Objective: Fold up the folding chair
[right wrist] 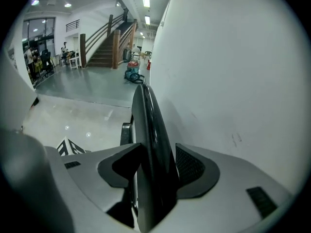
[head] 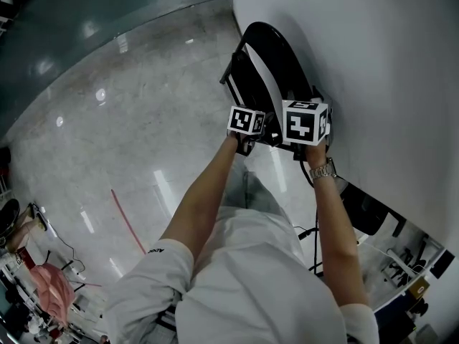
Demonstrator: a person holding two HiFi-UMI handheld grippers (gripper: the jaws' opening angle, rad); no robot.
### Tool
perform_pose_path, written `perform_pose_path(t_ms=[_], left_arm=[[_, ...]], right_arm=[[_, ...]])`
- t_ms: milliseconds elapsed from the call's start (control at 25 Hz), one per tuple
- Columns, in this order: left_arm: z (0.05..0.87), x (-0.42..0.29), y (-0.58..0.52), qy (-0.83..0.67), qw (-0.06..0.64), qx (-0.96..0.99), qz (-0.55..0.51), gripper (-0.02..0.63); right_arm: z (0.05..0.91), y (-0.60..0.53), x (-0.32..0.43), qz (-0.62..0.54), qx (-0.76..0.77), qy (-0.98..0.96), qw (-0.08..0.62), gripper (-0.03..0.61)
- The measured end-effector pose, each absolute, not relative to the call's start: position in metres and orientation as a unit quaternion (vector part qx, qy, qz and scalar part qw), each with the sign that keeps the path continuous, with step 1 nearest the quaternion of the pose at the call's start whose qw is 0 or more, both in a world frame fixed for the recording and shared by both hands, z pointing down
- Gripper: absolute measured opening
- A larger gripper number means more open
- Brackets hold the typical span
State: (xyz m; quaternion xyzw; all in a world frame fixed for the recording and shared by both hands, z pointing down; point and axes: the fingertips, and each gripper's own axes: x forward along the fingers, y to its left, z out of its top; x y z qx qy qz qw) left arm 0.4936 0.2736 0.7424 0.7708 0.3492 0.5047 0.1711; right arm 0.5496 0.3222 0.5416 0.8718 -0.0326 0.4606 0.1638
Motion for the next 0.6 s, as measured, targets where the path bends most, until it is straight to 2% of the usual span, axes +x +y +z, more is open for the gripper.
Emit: perform_pose_path(t_ms=[400,600], left_arm=[[0.740,0.491,0.283,0.367,0.162,0.766,0.503,0.249],[0.740,0.495,0.286,0.371,0.156,0.764,0.503,0.249]], right_arm=[[0.531,0.330,0.557,0.412,0.891,-0.020,0.191,0.210],[0.527,0.335,0.562,0.399,0.900,-0.027,0.172,0.210]])
